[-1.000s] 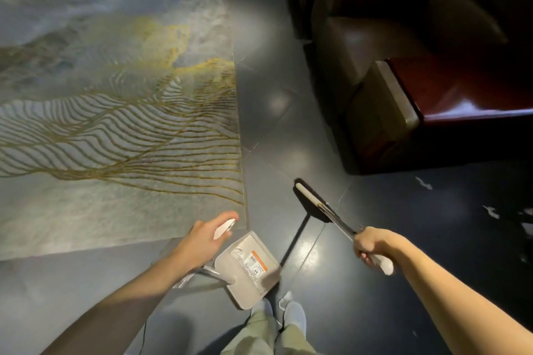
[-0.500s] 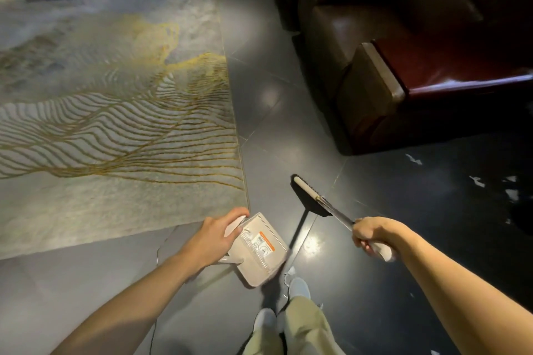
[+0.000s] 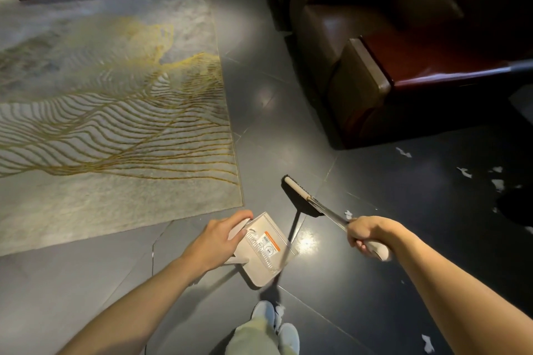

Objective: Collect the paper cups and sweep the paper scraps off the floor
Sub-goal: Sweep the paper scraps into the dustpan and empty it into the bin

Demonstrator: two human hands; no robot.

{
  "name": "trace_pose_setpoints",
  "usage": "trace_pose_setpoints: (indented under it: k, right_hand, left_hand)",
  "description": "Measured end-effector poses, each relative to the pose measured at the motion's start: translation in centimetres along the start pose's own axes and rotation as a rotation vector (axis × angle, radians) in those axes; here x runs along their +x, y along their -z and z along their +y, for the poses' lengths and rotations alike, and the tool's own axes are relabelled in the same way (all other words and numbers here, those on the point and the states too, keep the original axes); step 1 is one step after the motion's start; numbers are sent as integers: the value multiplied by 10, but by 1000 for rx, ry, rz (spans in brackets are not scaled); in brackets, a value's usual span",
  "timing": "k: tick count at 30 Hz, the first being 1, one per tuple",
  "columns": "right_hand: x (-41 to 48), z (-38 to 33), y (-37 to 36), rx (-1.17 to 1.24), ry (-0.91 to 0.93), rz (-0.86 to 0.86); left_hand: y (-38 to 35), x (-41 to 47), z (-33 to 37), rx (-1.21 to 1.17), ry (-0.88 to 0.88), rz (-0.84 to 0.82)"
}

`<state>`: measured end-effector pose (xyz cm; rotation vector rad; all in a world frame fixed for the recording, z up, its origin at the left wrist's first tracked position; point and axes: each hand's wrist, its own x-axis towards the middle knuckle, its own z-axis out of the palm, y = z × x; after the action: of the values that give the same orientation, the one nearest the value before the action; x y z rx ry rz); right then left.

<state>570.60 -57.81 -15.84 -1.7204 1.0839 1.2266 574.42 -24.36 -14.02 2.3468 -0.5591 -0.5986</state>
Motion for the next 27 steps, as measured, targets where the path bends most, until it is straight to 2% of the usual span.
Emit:
trace_pose_setpoints:
  k: [5, 11, 19, 23, 27]
  right_hand:
    - [-10, 5, -2, 122, 43, 11]
    - [-19, 17, 18, 195, 53, 131]
    - [-6, 74, 41, 20, 79, 352]
    - [15, 101, 36, -57, 32, 287]
    - [9, 118, -7, -4, 137, 126]
  left_hand:
    - [-10, -2, 4, 0, -3, -68]
    - [-14, 12, 5, 20, -40, -135]
    - [-25, 19, 2, 53, -59, -180]
    - [-31, 21, 1, 43, -64, -139]
    - [-35, 22, 7, 55, -96, -104]
